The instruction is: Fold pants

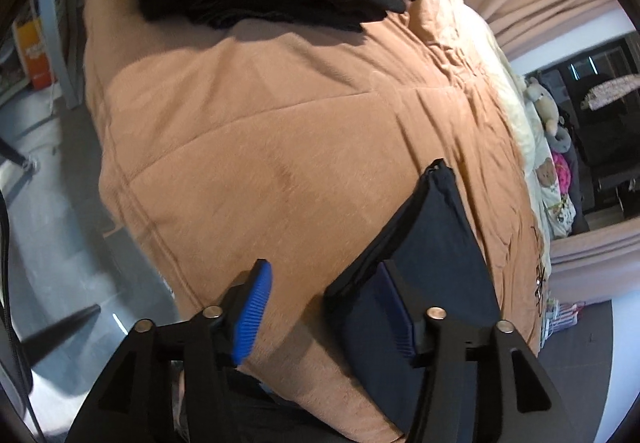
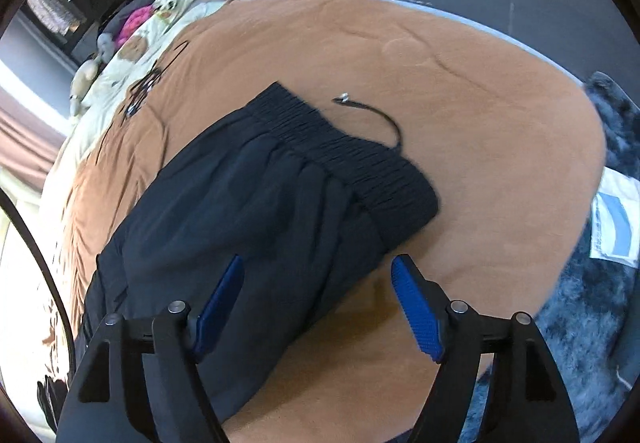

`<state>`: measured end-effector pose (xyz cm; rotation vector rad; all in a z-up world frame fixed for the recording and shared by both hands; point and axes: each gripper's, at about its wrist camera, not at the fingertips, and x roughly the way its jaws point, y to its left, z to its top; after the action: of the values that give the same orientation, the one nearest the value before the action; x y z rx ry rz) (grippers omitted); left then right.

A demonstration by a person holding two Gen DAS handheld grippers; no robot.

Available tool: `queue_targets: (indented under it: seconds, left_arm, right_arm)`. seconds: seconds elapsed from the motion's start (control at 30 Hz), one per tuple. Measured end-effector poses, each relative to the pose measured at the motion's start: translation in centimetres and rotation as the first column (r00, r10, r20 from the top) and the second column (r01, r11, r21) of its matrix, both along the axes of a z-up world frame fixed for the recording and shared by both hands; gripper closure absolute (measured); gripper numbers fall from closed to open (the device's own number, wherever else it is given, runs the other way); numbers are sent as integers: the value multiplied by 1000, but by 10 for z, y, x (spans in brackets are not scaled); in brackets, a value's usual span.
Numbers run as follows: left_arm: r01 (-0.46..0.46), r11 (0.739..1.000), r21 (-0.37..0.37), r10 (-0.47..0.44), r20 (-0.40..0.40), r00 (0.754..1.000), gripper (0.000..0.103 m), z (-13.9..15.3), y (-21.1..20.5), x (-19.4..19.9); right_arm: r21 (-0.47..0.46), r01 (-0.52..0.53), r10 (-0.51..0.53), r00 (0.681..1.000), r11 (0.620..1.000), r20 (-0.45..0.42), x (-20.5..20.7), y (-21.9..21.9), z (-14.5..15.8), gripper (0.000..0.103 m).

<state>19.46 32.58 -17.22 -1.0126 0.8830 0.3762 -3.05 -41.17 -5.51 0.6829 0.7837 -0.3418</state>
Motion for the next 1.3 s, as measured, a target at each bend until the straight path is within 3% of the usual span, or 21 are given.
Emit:
queue_targets:
  seconds: [0.13,0.57,0.87,1.3]
  left_arm:
    - [53,998,28,-54,15,998,45,7,-1,16]
    - [256,957,134,-261,16,965,45,34,-16,96]
    - [395,895,206,-390,-67,918,44,34,-27,161]
    - [462,859,219,-426,-194,884,37,-6,-19,210]
  right_arm:
    - [8,-14,14,999,1000,40,-3,11,8,28]
    - [-148,-212,228,968,966,106,26,77,44,28]
    - [-203,-260,272,962,944,31,63,63,41,28]
    - [-301,-234,202,970,924,-135,115,38,30,25]
